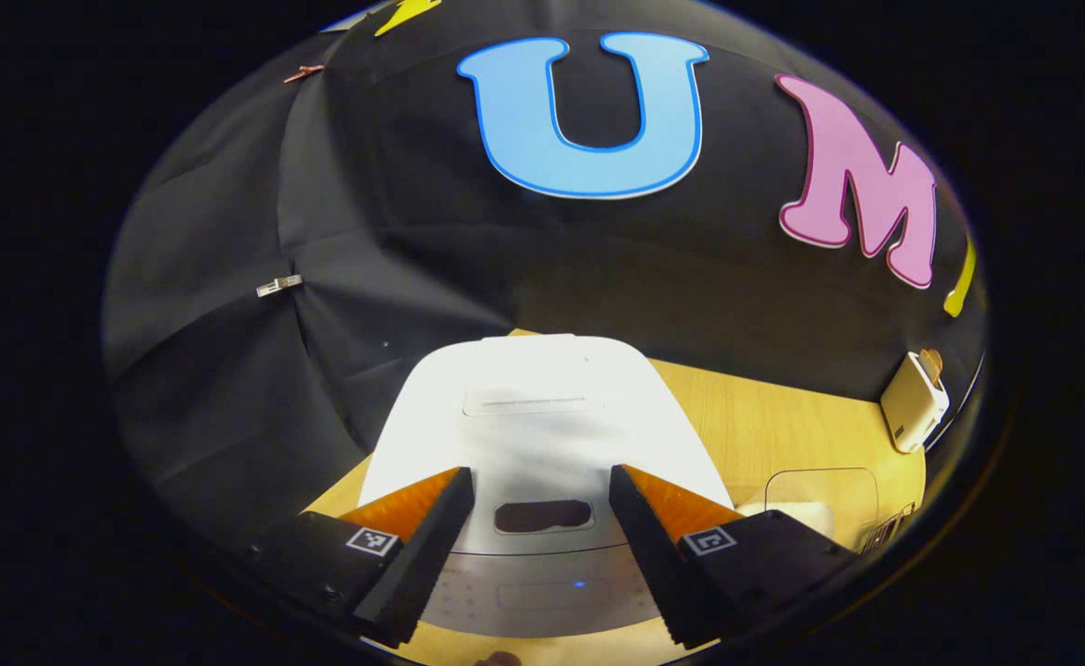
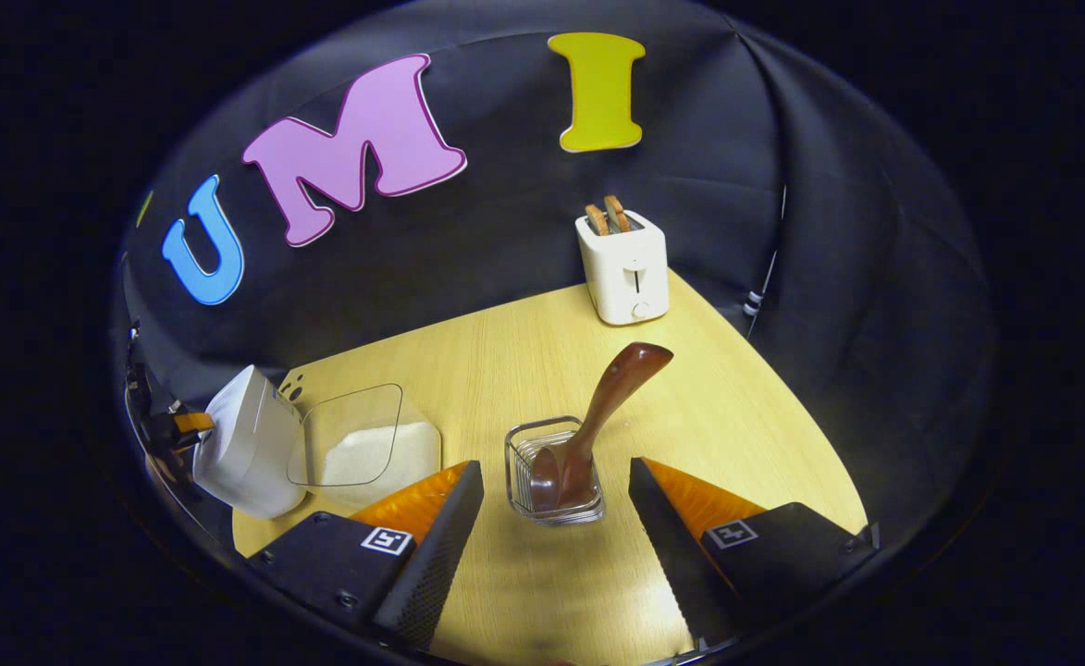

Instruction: Close the left gripper, press the button to open the rice cooker; take a wooden spoon from the chopstick holder with the right hand, scoop a spoonful of rice and pour it into the rice cooker, then put the wooden spoon back into the chopstick holder.

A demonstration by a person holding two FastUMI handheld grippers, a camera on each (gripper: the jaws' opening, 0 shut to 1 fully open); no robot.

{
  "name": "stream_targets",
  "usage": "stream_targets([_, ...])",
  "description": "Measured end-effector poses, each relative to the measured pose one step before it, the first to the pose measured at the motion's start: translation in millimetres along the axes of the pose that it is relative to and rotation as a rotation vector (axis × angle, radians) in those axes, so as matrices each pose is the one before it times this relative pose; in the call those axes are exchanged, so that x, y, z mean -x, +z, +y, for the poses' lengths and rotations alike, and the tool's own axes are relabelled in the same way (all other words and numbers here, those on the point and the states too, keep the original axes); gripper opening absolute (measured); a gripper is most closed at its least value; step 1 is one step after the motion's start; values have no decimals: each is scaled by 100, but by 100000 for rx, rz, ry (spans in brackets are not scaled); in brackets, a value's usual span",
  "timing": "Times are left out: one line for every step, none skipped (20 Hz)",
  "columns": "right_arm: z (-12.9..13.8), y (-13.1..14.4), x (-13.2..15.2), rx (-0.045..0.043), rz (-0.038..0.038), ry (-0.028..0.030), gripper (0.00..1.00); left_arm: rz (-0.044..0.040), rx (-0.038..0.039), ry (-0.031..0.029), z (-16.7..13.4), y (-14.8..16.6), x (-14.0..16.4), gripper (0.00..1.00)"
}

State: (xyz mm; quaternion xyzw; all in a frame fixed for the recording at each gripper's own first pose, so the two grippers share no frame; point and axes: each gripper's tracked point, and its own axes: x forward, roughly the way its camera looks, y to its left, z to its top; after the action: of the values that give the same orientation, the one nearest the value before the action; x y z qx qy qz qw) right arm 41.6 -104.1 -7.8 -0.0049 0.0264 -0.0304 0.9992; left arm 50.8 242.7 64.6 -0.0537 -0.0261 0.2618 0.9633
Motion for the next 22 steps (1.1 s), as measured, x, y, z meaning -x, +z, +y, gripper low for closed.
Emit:
stream_targets([577, 479, 761, -802, -3395, -892, 98, -4063, 2112, -1467, -38, 920, 1015, 96])
stream_targets([976, 453, 800, 226, -3092, 266, 98, -3332, 1716, -1975, -242, 970, 1036, 96])
stream_targets([954, 336, 736, 1567, -2502, 214, 98, -3121, 1328, -2784, -364, 804, 1360, 96])
stream_targets([997, 334, 669, 2409, -2474, 56, 98, -2630, 138, -2565, -412, 819, 1510, 96])
stream_targets([1139, 463, 579, 2510, -2385, 402, 98, -3226, -686, -1259, -106, 745, 1653, 95])
stream_targets([1337, 481, 526, 1856, -2163, 852, 98, -3805, -419, -1231, -61, 800, 1393, 96])
stream_targets([1554, 423, 480, 721, -1742, 1385, 98, -3419, 111, -2046, -341, 777, 1518, 95])
stream_targets([1726, 496, 453, -5, -1555, 1789, 98, -2700, 782, -2765, -697, 493, 1774, 95])
stream_targets([1712, 490, 377, -248, -1392, 1810, 98, -2134, 415, -3377, -835, 501, 1541, 95])
stream_targets([1741, 489, 445, -90, -1349, 1980, 98, -2226, -246, -3023, -724, 309, 1561, 95])
stream_targets([1679, 552, 444, 126, -1489, 1914, 99, -1589, -877, -3405, -760, 316, 1320, 95])
stream_targets([1742, 404, 447, 605, -1245, 2065, 99, -1317, -1168, -3551, -859, 195, 1403, 95])
stream_targets([1534, 193, 545, 1065, -1017, 2218, 99, -579, -983, -3528, -723, -53, 1162, 95])
stream_targets([1522, 115, 593, 1546, -893, 2378, 98, 533, -391, -3639, -791, -182, 963, 95])
stream_targets([1245, -43, 688, 1851, -1089, 2416, 99, 752, 377, -3188, -768, -437, 898, 95])
stream_targets([1092, -274, 730, 1468, -690, 1880, 99, 5, 841, -2298, -615, -232, 845, 95])
stream_targets([859, -461, 582, 785, -123, 1669, 98, -327, 485, -1940, -309, -177, 670, 95])
stream_targets([654, -643, 527, 604, 276, 1136, 98, -124, -451, -625, 26, -318, 606, 95])
stream_targets([354, -802, 664, 929, 680, 105, 98, 765, -1136, 7, 355, -553, 474, 95])
stream_targets([55, -709, 571, 455, 812, -736, 98, 1323, -933, 41, 309, -617, 470, 95])
stream_targets([134, -739, 535, -678, 924, -733, 98, 1082, -33, -228, 138, -599, 467, 95])
stream_targets([270, -759, 290, -1557, 1328, -40, 98, 1517, 845, -780, 49, -663, 408, 95])
